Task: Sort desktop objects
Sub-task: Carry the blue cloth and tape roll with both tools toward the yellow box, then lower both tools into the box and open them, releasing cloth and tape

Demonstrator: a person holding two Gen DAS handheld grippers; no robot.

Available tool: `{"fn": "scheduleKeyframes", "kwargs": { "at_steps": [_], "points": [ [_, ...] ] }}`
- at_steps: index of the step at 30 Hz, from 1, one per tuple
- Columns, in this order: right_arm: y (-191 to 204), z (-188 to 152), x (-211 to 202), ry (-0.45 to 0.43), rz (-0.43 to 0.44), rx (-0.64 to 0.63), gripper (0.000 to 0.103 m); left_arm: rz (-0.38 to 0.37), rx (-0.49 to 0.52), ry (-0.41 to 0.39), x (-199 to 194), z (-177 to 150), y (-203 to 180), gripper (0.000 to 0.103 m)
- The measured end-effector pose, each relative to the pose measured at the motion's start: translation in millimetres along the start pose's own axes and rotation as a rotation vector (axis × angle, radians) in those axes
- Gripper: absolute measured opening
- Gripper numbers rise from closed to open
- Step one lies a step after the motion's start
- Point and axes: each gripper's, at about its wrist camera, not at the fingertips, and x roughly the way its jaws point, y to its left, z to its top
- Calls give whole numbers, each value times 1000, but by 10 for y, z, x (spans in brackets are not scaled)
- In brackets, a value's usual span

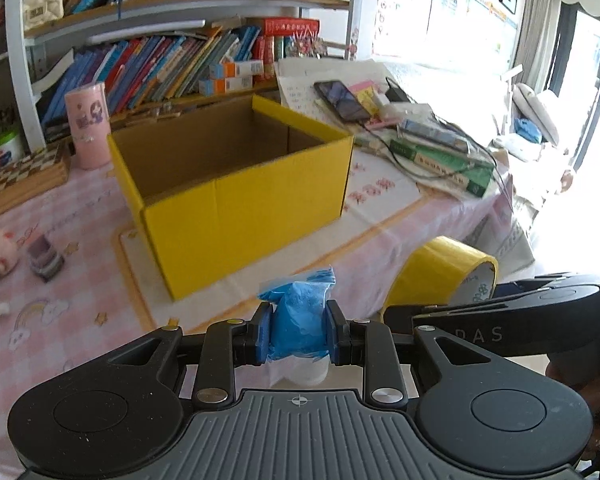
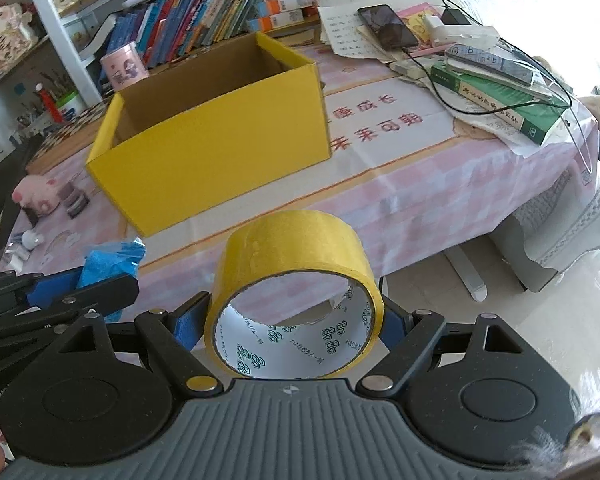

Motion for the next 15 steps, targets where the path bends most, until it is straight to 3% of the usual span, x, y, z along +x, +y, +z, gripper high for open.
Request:
{"fn": "scheduleKeyframes", "kwargs": {
  "at_steps": [7, 15],
  "points": [
    [-157, 471, -73, -124, 46, -70, 83, 75, -46, -117, -8, 375, -56, 26],
    [-77, 1322, -161, -282, 208, -191, 83, 200, -143, -285, -102, 1004, 137, 26]
  ]
}}
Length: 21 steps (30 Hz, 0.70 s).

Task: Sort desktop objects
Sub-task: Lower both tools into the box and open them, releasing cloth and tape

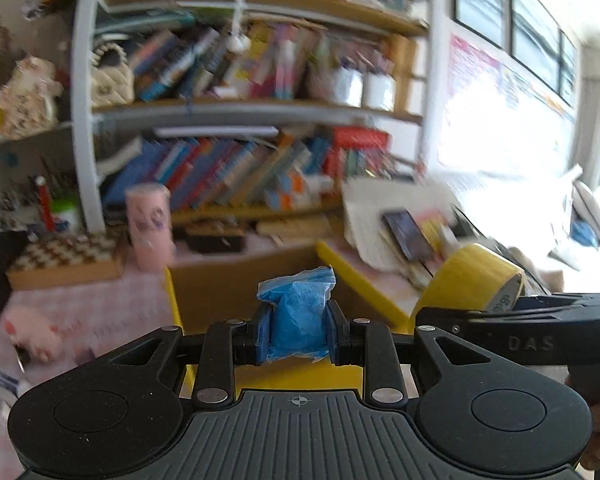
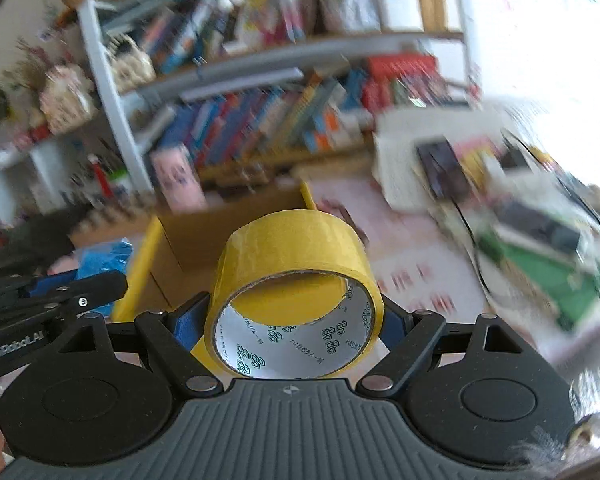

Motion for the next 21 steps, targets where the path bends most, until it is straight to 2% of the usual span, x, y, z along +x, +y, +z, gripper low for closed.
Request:
{"fn": "scheduleKeyframes", "kwargs": {
  "at_steps": [4, 7, 14, 21],
  "points": [
    [64, 311, 284, -35, 76, -102, 83, 73, -57, -29, 305, 286, 81, 26],
    [164, 491, 646, -14, 116, -218, 83, 106, -68, -1, 668, 401, 108, 26],
    [386, 601, 1701, 192, 133, -591, 83, 133, 62, 204, 1524, 362, 127, 26],
    [444, 496, 2415, 415, 169, -715, 83, 136, 52, 407, 2159, 210, 278, 26]
  ]
}}
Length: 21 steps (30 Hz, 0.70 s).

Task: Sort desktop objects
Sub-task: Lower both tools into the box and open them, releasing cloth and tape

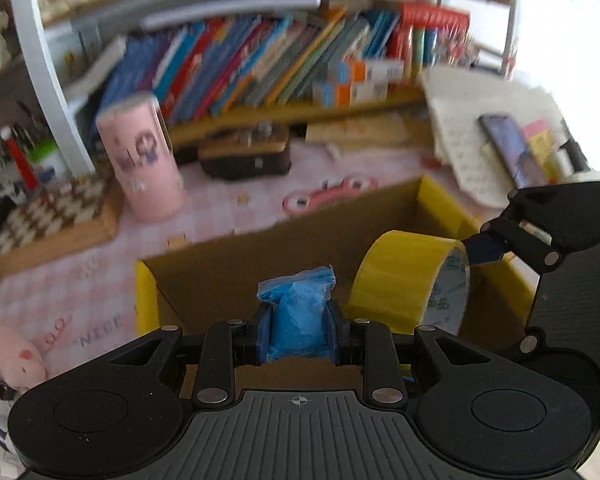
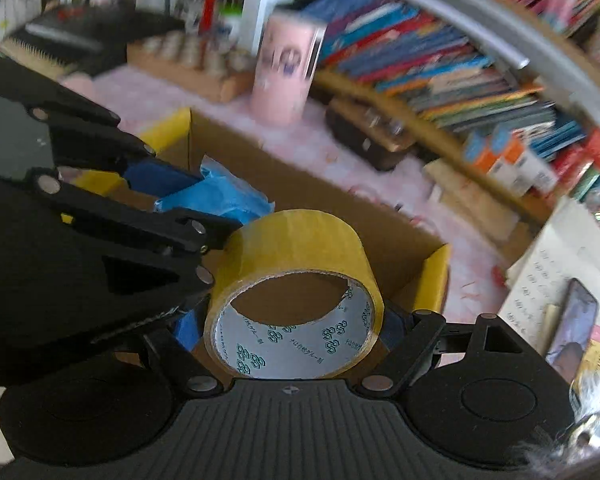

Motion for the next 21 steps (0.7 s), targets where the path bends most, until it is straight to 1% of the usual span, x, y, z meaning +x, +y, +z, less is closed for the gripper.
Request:
{"fn": "scheduleKeyframes", "kwargs": {
  "at_steps": [5, 9, 11, 13, 14, 16, 17, 18, 19, 20, 21],
  "points": [
    [-38, 52, 329, 127, 45, -57, 83, 16, 25, 113, 277, 21, 43, 26],
    [-87, 51, 443, 158, 53, -69, 83, 37, 50, 145, 360, -54, 55, 26],
    [-104, 55, 464, 151, 49, -73, 83, 45, 42, 153, 387, -78, 65, 27],
    [-117, 57, 467, 140, 43, -57, 84, 53, 30, 166, 402, -62, 84, 33],
    [-121, 65, 464, 136, 44, -51, 84, 58, 24, 161, 389, -56, 93, 41],
    [-139, 75, 439, 125, 47, -36, 87, 45, 10, 127, 337, -38, 120, 44],
    [-151, 76, 404, 115, 43, -28, 89, 39, 2, 108, 294, -34, 135, 47],
    [-164, 80, 360, 99, 44, -19, 89, 48, -9, 89, 246, -29, 151, 59],
    [-181, 78, 312, 85, 45, -12, 90, 65, -24, 68, 184, -28, 159, 68],
    [-196, 63, 232, 64, 43, -3, 93, 68, -42, 35, 89, -37, 179, 75],
    [-208, 50, 157, 44, 40, 6, 93, 51, -51, 5, 7, -47, 199, 78]
  ]
}}
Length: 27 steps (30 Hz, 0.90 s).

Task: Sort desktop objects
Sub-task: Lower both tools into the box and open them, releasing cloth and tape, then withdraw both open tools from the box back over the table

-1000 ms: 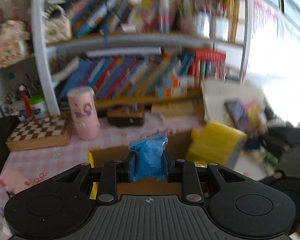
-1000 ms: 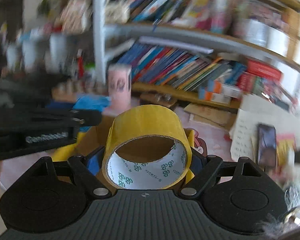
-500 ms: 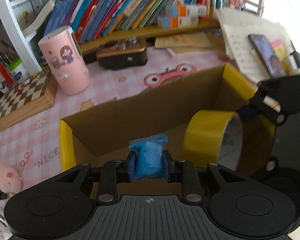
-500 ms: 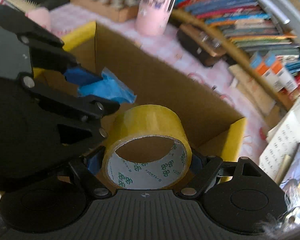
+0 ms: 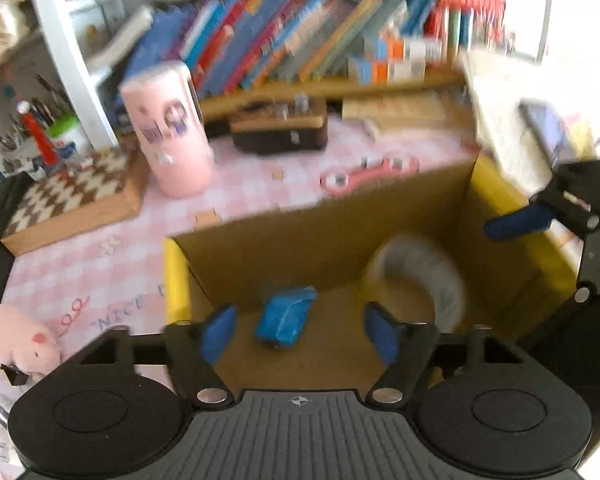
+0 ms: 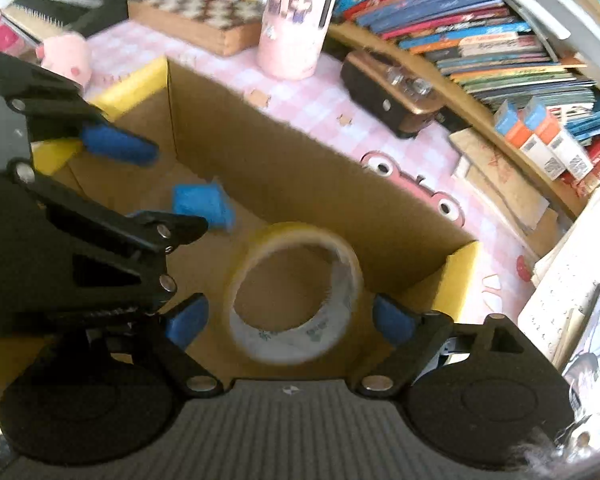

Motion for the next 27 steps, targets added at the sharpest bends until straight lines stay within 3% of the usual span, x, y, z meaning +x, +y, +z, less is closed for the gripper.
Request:
{"fn": "scheduleKeyframes", "kwargs": {
  "at_steps": [3, 9, 13, 21, 27],
  "points": [
    [-33, -57, -295, -71, -4, 45, 93, -42, -16, -83, -324, -48, 38, 78],
    [56, -193, -992, -254, -41, 124, 93, 10, -26, -298, -1035, -213, 104, 87],
    [235, -347, -1400, -369, -86, 169, 93, 64, -33, -381, -1386, -379, 173, 88],
    [724, -764, -1824, -507, -207, 303, 93, 166, -77, -449, -1835, -877, 380, 90],
    [1224, -1112, -1822, -522, -284, 458, 93, 185, -97, -413, -1941, -1311, 449, 90]
  ]
}}
